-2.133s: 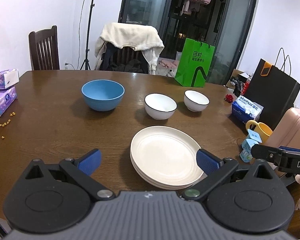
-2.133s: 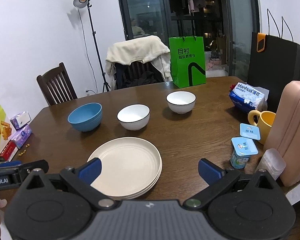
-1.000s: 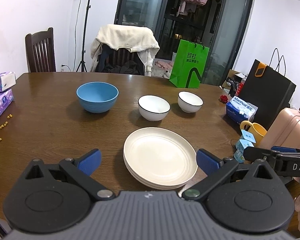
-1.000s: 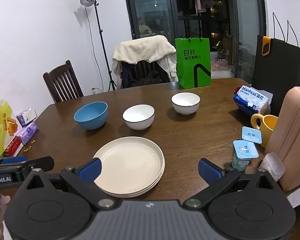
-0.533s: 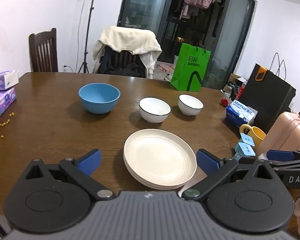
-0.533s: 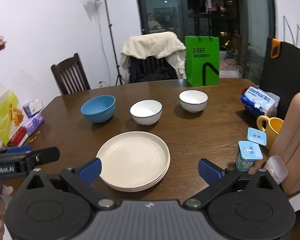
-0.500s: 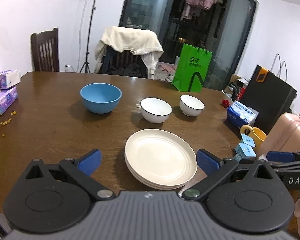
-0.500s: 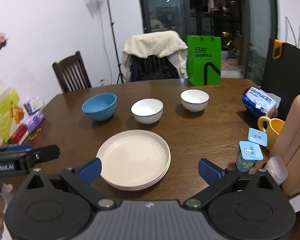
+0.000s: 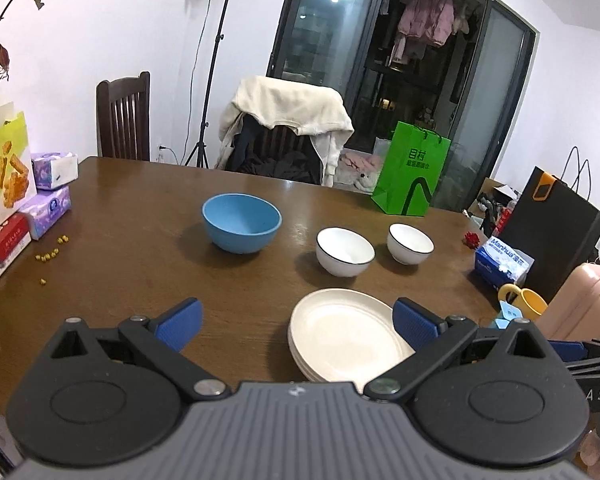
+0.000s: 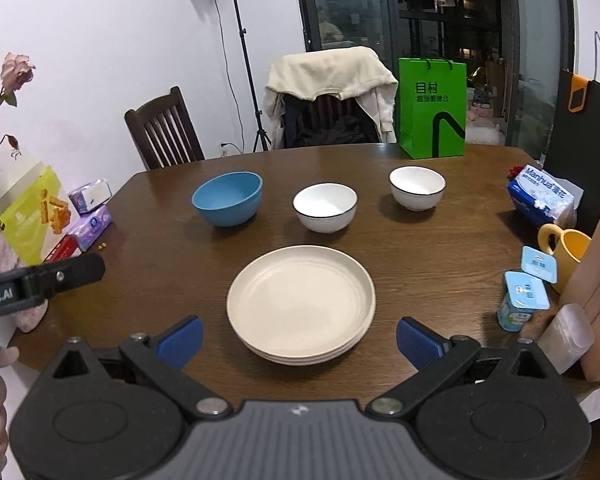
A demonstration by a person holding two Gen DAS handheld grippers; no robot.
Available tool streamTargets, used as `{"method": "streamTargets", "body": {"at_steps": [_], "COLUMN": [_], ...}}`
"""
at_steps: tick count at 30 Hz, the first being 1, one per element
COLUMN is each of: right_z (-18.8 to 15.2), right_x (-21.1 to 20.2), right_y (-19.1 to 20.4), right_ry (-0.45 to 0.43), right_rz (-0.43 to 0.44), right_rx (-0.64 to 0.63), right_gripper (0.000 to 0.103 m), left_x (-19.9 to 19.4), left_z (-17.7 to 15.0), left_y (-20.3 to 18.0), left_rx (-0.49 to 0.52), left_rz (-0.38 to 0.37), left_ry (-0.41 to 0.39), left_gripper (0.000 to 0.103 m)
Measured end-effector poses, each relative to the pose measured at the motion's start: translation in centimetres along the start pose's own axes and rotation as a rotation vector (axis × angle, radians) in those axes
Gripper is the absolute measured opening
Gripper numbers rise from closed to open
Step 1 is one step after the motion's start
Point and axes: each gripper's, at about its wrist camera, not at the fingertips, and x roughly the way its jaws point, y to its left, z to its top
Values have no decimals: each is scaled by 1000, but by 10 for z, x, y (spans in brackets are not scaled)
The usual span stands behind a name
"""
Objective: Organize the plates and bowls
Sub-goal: 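Move both grippers forward to the light-blue bowl rim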
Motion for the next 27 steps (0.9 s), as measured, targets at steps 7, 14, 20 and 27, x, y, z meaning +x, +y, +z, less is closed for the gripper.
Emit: {"method": "streamTargets", "body": {"at_steps": [7,14,20,27], "right_z": [25,43,57,66], "right_x": [27,71,102,134], "right_y": [34,71,93,97], "right_ry": [8,32,47,99], "right_rz": [4,8,-9,-12], "right_rx": [25,55,84,76], "right_gripper": [103,103,103,103], "left_x": [11,31,48,75], "left_z": [24,33,32,32], "left_y": [38,85,115,128], "left_rx": [21,24,12,-38], "left_rz": [-6,13,21,51], "left_ry": [4,50,105,154], "left_gripper": [103,103,103,103]}}
